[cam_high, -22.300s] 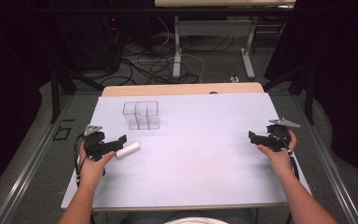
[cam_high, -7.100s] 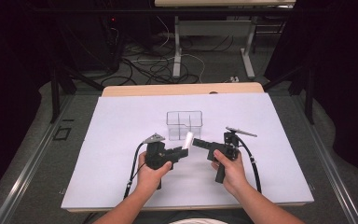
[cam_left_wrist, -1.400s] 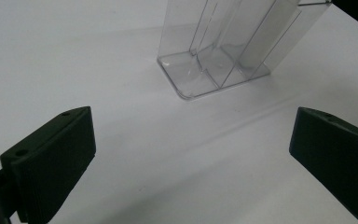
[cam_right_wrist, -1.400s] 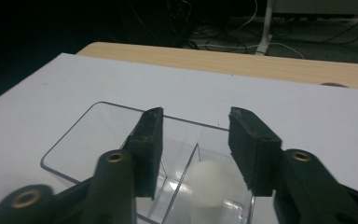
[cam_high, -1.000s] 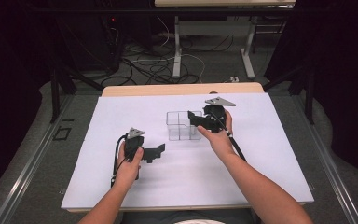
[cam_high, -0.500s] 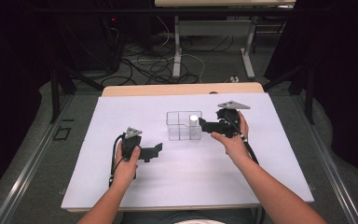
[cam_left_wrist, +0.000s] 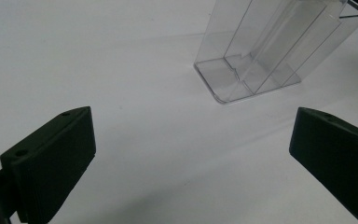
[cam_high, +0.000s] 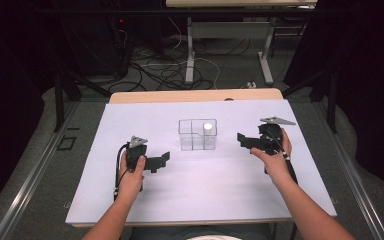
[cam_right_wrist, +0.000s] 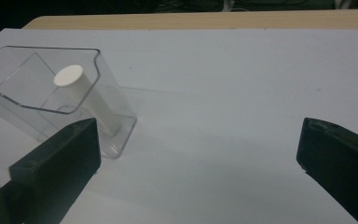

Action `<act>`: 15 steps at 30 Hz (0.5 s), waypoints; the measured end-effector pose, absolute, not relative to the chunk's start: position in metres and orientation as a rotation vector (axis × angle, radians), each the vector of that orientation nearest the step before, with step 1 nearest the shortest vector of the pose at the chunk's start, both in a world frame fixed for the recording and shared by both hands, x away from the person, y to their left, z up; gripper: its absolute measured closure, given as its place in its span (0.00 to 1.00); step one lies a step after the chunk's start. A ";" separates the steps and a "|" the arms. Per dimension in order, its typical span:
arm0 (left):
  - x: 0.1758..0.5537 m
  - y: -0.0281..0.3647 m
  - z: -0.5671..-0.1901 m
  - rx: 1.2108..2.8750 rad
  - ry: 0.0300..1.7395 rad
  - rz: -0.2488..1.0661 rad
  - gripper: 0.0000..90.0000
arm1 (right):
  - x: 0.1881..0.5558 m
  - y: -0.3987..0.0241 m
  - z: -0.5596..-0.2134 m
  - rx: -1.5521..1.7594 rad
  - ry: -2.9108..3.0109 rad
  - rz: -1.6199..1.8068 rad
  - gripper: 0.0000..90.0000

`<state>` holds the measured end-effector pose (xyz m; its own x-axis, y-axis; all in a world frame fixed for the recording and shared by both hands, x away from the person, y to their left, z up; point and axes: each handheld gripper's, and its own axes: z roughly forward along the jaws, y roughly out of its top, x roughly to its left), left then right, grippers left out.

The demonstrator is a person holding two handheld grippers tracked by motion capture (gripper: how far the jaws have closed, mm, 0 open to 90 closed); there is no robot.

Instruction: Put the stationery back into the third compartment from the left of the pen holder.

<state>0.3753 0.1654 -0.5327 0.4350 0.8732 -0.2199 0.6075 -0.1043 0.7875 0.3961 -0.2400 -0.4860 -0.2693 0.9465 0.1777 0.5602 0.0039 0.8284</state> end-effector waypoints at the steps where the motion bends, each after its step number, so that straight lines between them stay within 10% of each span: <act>1: 0.375 0.166 -0.533 1.810 1.269 0.381 0.00 | 0.395 -0.244 -0.488 1.564 1.845 1.182 0.00; 15: 0.377 0.167 -0.535 1.816 1.274 0.385 0.00 | 0.392 -0.276 -0.515 1.692 1.786 1.176 0.01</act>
<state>0.3775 0.1667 -0.5354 0.4307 0.8765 -0.2153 0.6109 -0.1075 0.7844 0.3922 -0.2761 -0.5145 -0.1774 0.9522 0.2486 0.6045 -0.0939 0.7910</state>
